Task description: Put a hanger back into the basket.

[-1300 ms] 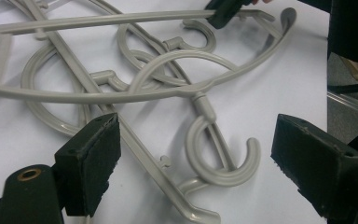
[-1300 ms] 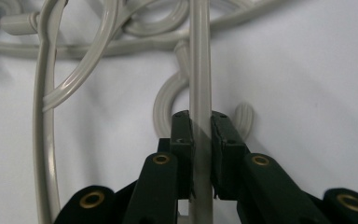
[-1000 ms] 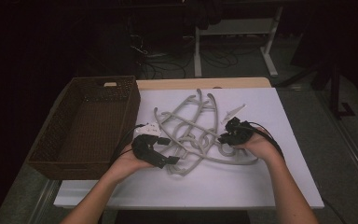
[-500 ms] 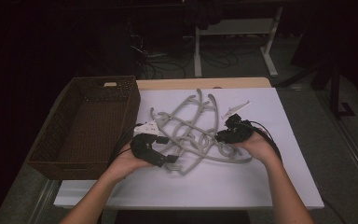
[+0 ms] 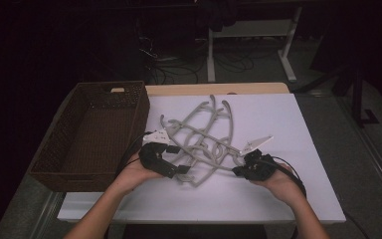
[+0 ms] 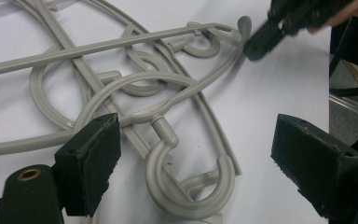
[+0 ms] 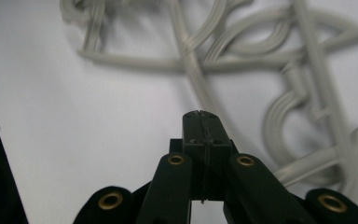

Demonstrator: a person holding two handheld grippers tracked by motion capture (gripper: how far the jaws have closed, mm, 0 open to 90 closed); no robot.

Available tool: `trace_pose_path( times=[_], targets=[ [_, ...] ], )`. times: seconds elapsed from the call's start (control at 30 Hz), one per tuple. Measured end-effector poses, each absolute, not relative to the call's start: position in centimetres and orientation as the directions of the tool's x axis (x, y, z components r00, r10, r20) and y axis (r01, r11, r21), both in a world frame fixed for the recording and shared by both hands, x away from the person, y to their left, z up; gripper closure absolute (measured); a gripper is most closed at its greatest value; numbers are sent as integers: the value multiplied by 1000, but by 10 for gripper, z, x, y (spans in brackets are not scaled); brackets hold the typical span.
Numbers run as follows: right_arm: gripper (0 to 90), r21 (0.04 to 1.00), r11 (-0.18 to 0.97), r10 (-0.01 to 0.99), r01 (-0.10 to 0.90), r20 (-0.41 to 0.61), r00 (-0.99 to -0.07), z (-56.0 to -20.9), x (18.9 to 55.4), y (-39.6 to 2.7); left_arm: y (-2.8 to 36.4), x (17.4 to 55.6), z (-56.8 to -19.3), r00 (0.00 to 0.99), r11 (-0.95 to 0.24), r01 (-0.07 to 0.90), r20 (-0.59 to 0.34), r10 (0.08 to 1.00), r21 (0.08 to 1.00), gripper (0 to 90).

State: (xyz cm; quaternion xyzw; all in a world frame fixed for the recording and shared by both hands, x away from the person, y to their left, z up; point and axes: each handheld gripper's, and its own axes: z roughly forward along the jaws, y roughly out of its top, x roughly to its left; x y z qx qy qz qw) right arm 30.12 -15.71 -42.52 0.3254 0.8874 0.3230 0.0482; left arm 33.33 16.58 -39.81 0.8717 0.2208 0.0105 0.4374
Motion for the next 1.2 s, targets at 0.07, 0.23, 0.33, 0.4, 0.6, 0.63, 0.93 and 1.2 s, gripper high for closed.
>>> trace_pose_path(
  times=[0.07,0.23,0.33,0.4,0.6,0.63,0.93,1.2],
  targets=[
    [892,579,593,617,559,119,-778,-432,299,-157,167,333,-398,902,-517,376,-175,395,769,157],
    [893,547,593,657,591,96,-748,-438,304,-166,167,334,-397,902,-518,376,-174,395,768,157],
    [893,552,579,682,600,76,-728,-437,312,-172,167,334,-398,901,-517,377,-176,395,768,157],
    [893,554,567,701,609,64,-711,-435,319,-176,167,334,-398,902,-519,376,-175,395,768,157],
    [893,542,535,761,648,25,-649,-434,345,-186,166,334,-398,902,-520,376,-176,394,767,157],
    [893,538,528,770,657,21,-637,-435,350,-187,166,334,-398,902,-520,377,-176,394,767,157],
    [893,554,427,854,715,13,-521,-433,390,-205,166,334,-399,902,-519,378,-178,393,767,157],
    [891,635,423,796,646,80,-600,-409,384,-169,165,335,-399,901,-523,379,-176,396,763,157]
  ],
)
